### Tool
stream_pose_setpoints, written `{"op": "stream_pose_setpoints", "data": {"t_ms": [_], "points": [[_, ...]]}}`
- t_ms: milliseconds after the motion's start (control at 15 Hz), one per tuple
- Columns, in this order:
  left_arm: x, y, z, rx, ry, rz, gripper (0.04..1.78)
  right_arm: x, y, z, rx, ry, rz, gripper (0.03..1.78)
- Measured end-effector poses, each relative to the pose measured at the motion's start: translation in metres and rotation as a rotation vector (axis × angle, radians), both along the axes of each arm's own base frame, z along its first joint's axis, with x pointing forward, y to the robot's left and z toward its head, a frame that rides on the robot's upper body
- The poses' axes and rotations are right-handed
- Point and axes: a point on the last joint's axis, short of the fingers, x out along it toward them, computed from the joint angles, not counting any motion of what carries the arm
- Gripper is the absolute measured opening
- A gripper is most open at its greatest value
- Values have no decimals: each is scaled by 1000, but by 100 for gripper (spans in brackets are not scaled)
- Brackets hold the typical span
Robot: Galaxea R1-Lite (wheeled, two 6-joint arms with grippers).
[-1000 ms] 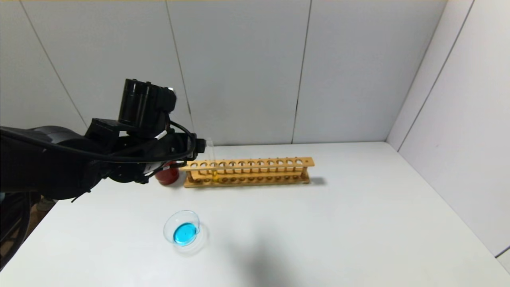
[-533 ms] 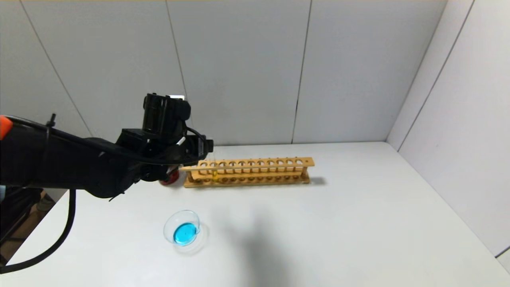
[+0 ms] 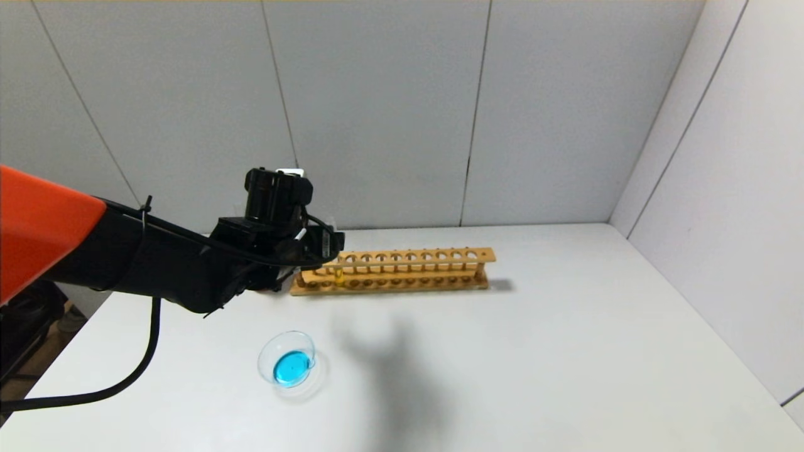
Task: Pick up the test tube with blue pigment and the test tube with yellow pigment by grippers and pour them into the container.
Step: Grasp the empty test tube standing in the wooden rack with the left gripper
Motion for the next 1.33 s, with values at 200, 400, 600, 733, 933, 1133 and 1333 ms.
{"op": "stream_pose_setpoints", "data": {"t_ms": [200, 400, 600, 733, 933, 1133, 1333], "points": [[10, -4, -8, 0, -10, -1, 175, 0, 0, 0, 0, 0, 0, 175], [23, -10, -14, 0, -10, -2, 175, 0, 0, 0, 0, 0, 0, 175], [33, -15, -25, 6, 2, -1, 175, 0, 0, 0, 0, 0, 0, 175], [38, -16, -31, 9, 12, -1, 175, 0, 0, 0, 0, 0, 0, 175], [41, -17, -36, -3, 24, -28, 159, 0, 0, 0, 0, 0, 0, 175], [45, -19, -41, -3, 28, -33, 120, 0, 0, 0, 0, 0, 0, 175], [51, -22, -47, -3, 34, -34, 63, 0, 0, 0, 0, 0, 0, 175]]}}
